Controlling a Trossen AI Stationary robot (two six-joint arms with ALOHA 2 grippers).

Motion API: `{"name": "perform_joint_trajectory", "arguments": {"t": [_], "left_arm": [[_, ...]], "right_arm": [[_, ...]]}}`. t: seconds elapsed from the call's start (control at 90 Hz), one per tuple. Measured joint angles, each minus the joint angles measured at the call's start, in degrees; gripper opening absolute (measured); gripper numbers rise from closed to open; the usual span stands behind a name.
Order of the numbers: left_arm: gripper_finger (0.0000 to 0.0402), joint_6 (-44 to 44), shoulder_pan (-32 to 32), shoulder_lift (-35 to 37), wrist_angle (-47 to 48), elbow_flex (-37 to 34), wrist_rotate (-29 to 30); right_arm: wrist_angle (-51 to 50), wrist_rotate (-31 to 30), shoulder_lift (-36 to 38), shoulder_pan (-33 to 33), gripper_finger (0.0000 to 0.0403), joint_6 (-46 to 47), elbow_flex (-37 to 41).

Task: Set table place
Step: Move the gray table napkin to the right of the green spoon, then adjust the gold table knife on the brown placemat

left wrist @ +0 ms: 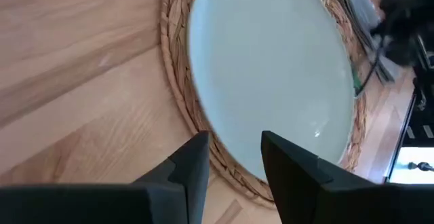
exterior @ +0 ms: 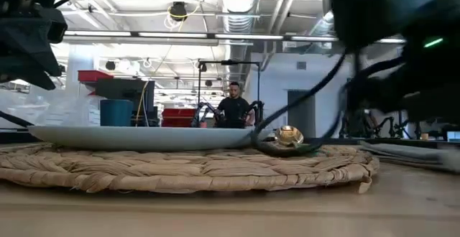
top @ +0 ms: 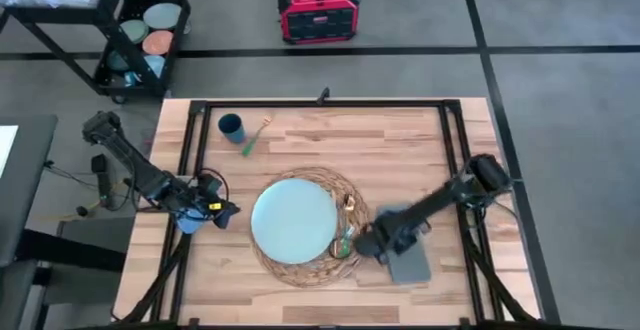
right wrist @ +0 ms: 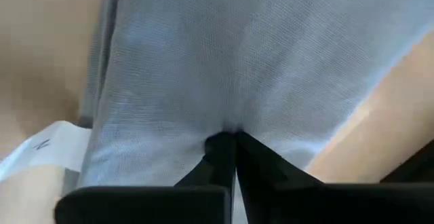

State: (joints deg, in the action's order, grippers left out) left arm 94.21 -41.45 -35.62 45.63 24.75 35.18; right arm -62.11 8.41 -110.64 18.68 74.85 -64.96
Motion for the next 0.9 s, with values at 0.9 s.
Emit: {"name": "perform_joint_trajectory", "arguments": {"t": [0.9], "left_arm": [[0.0119, 2.82, 0.0, 0.0, -0.04, 0.0, 6.21]], "right_arm": [[10.45, -2.86, 17.74, -41.27, 0.0, -39.18, -7.98]]}}
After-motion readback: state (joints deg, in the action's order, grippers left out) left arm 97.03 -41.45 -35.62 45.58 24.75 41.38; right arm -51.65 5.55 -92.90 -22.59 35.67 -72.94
